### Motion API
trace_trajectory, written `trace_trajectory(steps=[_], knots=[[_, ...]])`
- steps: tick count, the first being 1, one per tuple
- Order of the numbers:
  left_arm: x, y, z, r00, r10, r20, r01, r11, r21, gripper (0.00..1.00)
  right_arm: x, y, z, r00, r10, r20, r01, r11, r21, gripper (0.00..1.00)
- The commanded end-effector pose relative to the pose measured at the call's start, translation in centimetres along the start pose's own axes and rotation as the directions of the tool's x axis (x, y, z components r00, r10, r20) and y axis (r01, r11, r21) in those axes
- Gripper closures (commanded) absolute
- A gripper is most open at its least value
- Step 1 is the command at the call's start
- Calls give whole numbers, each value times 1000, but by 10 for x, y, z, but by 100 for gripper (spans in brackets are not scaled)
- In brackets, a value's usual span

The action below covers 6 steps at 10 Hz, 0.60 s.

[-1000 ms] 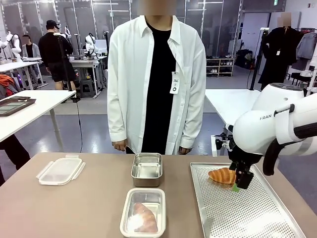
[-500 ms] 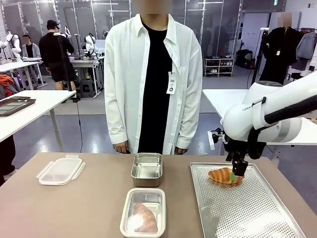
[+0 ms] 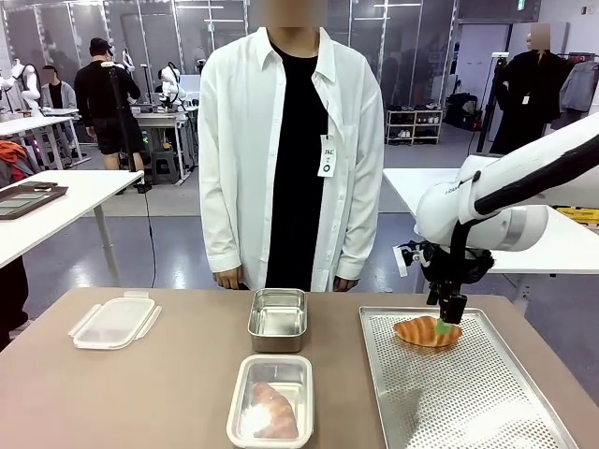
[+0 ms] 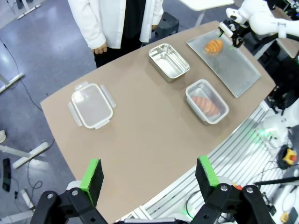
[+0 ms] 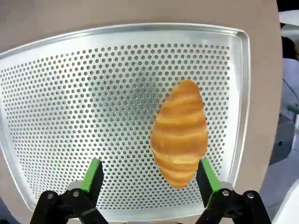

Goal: Place the bread into the airtight container.
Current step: Pick up a Butter Roll and place it into an empty Airtight Container.

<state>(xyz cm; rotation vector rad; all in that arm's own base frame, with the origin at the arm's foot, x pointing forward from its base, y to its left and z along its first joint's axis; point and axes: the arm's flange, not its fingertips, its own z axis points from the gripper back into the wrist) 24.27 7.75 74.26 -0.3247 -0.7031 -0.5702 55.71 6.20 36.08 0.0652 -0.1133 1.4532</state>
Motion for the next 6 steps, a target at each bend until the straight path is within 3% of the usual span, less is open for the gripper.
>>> trace_trajectory(steps=[1,4,6], knots=[[0,-1,1,1000,-15,-4,15,1000,-4,0,-4,-22,-11,1000,3,-23,-3,1000,-22,0],[0,-1,1,1000,-15,-4,15,1000,-4,0,-11,-36,-35,1000,-6,2,6,1000,7,0],[0,-1,1,1000,-15,-4,15,1000,-4,0,-15,-46,-45,1000,-23,-16,23,999,-33,0]])
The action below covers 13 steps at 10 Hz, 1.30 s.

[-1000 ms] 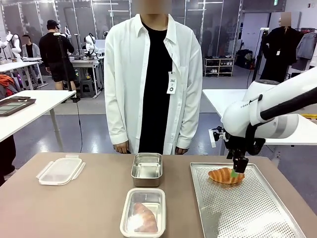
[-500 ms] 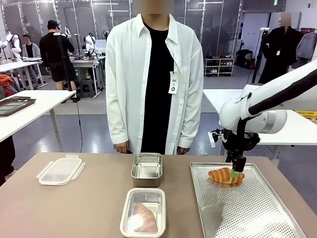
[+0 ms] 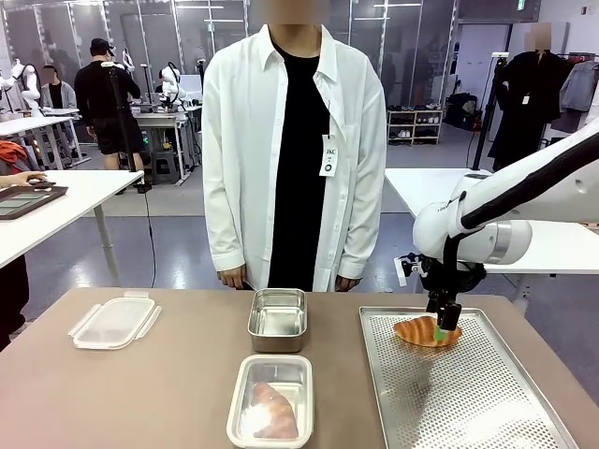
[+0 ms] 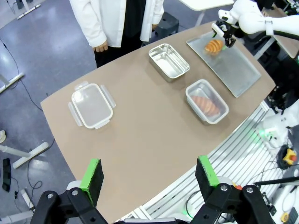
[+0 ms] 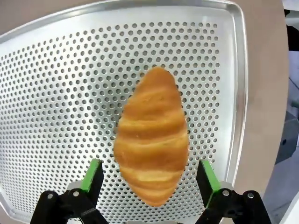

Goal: Place the bread into the airtight container.
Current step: Pick up a Butter Roll and place it into an empty Airtight Container.

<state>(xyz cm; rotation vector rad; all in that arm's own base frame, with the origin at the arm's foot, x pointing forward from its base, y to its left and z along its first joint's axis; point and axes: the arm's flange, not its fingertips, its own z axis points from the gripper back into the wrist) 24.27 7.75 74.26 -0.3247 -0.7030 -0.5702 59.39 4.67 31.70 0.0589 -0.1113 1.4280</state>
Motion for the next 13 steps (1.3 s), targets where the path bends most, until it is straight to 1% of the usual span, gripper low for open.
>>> trace_trajectory(steps=[1,3,4,5,6,7,10,12,13], knots=[[0,-1,1,1000,-15,-4,15,1000,-4,0,2,-9,-6,1000,-3,-12,2,1000,-15,0],[0,-1,1,1000,-15,-4,15,1000,-4,0,1,-9,-13,1000,10,-3,-10,1000,-1,0],[0,-1,1,1000,-15,-4,15,1000,-4,0,0,-10,-15,1000,-6,-10,6,1000,-8,14],[0,-1,1,1000,-15,-4,15,1000,-4,0,-1,-10,-17,1000,-10,-18,10,1000,-9,49],[0,-1,1,1000,-15,-4,15,1000,-4,0,-1,-10,-19,1000,-17,-23,17,1000,-8,71],[0,-1,1,1000,-15,-4,15,1000,-4,0,0,-10,-19,1000,-22,-20,22,1000,-9,100],[0,-1,1,1000,-15,-4,15,1000,-4,0,3,-4,-5,998,-57,-34,57,998,14,100],[0,-1,1,1000,-15,-4,15,1000,-4,0,9,3,20,997,-67,-38,67,998,-6,100],[0,-1,1,1000,-15,-4,15,1000,-4,0,16,11,44,998,-56,-14,56,998,-19,100]])
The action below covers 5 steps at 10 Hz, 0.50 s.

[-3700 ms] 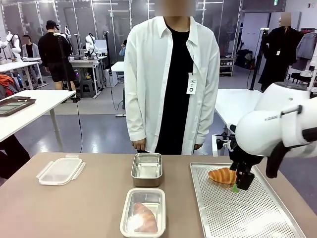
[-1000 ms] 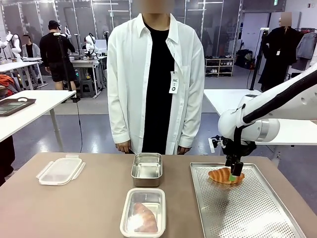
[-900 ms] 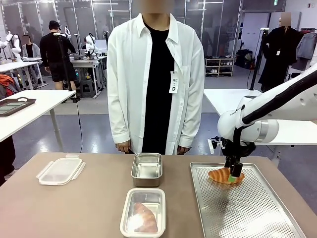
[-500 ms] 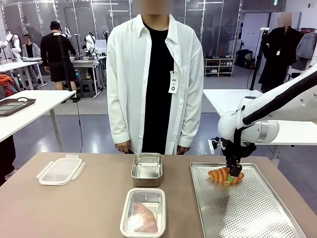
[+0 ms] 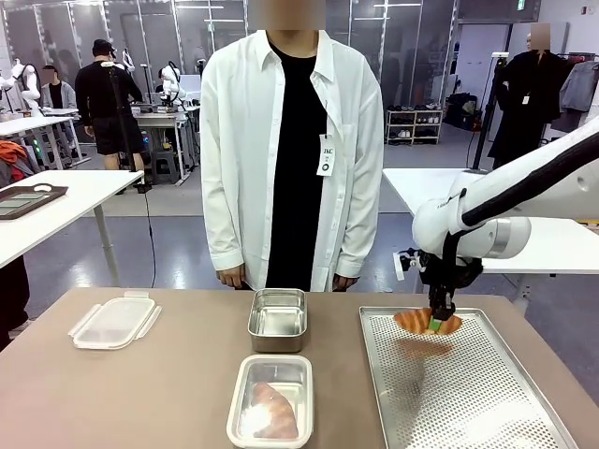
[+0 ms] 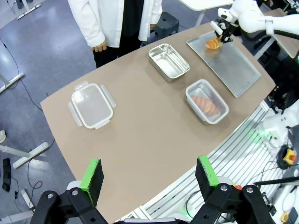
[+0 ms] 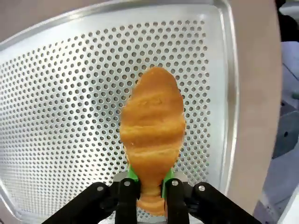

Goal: Place the bread into the airtight container.
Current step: Pick up a Butter Roll and place it into an empty Airtight Container.

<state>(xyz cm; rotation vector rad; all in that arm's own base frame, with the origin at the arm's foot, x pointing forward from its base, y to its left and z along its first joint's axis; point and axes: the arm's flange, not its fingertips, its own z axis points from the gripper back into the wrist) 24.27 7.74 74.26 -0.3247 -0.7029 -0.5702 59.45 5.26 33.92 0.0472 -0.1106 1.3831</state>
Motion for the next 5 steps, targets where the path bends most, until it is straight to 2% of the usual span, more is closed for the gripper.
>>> trace_trajectory(steps=[1,3,5], knots=[[0,-1,1,1000,-15,-4,15,1000,-4,0,13,19,45,1000,-15,-2,15,1000,-15,100],[0,-1,1,1000,-15,-4,15,1000,-4,0,29,36,79,999,-50,12,50,999,-11,100],[0,-1,1,1000,-15,-4,15,1000,-4,0,68,63,101,997,-78,5,78,996,-31,100]])
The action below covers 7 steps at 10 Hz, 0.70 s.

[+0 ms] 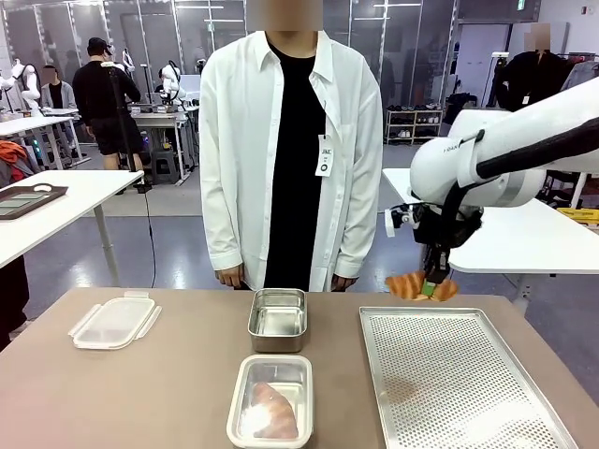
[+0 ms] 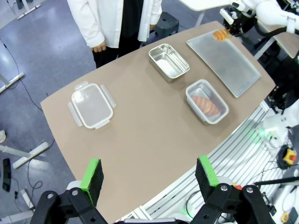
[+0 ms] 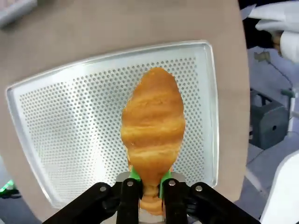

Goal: Place the bread into the airtight container.
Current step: Pick up a Butter Roll and place it into an empty Airtight Container.

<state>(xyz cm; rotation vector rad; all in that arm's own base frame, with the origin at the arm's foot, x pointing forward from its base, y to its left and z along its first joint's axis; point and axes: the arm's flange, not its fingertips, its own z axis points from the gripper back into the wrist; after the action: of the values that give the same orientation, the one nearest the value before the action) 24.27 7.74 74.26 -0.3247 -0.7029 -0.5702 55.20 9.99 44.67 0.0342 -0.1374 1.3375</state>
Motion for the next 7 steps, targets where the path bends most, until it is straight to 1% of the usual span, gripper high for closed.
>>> trace_trajectory(steps=[1,2,4,5,7], knots=[[0,-1,1,1000,-15,-4,15,1000,-4,0,37,28,-2,1000,2,-14,-2,1000,-11,100],[0,-1,1,1000,-15,-4,15,1000,-4,0,64,40,-2,1000,21,-16,-21,999,-36,100],[0,-1,1,1000,-15,-4,15,1000,-4,0,117,65,-7,1000,20,9,-19,999,-29,100],[0,-1,1,1000,-15,-4,15,1000,-4,0,145,75,-14,1000,30,1,-29,999,-25,100],[0,-1,1,1000,-15,-4,15,1000,-4,0,186,84,-28,998,61,-3,-61,998,-2,100]])
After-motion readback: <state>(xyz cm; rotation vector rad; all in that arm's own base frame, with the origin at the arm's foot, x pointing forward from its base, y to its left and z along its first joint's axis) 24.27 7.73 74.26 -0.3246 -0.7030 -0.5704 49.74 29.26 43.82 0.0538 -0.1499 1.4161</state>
